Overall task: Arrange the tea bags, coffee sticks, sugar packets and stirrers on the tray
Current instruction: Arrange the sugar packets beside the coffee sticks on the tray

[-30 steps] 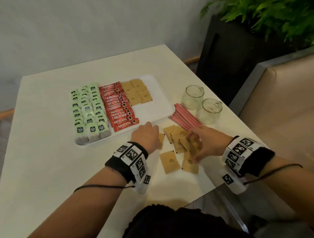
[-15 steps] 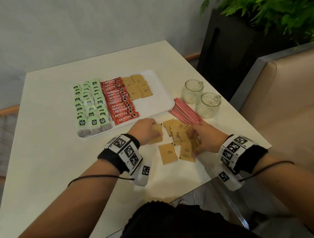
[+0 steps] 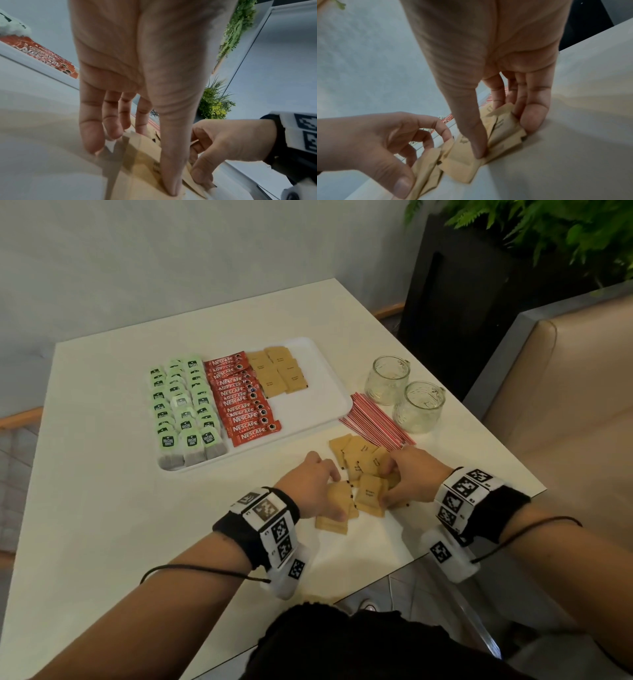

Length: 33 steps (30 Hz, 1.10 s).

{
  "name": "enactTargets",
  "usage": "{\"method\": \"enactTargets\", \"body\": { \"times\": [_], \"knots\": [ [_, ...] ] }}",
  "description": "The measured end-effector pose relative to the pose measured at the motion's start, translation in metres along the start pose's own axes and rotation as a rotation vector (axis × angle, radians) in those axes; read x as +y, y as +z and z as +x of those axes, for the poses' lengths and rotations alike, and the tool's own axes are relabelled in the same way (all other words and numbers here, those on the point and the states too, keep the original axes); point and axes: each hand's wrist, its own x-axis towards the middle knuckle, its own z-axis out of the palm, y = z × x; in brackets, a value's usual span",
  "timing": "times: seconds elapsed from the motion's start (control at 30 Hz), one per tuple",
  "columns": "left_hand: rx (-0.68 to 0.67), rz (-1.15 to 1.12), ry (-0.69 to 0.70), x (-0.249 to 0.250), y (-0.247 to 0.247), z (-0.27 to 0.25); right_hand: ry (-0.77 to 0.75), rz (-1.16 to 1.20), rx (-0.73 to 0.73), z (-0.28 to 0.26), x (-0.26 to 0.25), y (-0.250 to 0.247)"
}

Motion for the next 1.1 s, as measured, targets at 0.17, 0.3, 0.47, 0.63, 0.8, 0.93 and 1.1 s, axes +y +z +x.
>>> {"method": "enactTargets", "body": {
  "times": [0.17,0.3,0.47,0.63,0.8,0.93,1.1],
  "knots": [
    [0.007,0.020,-0.001,0.001,0.004,0.002,0.025,0.101,0.010,0.002,-0.002,0.006],
    [0.029,-0.150,0.024,0.002,0.007,0.003,-0.004,0.320,-0.020,0.004,-0.003,0.011],
    [0.093,-0.307,0.006,-0.008,0.004,0.003,-0.032,0.335,-0.038,0.005,-0.002,0.004],
    [0.085,-0.654,-0.104,-0.015,-0.004,0.000,-0.128,0.392,-0.143,0.003,-0.007,-0.005],
    [-0.130,-0.950,-0.081,-0.003,-0.009,-0.004,-0.191,0.493,-0.093,0.009,-0.022,-0.009],
    [-0.127,-0.963,0.020,-0.003,-0.008,-0.001,-0.185,0.634,-0.097,0.009,-0.034,-0.012],
    [0.013,-0.861,-0.009,-0.005,-0.007,0.004,-0.152,0.449,0.088,0.017,-0.029,-0.035]
  ]
}}
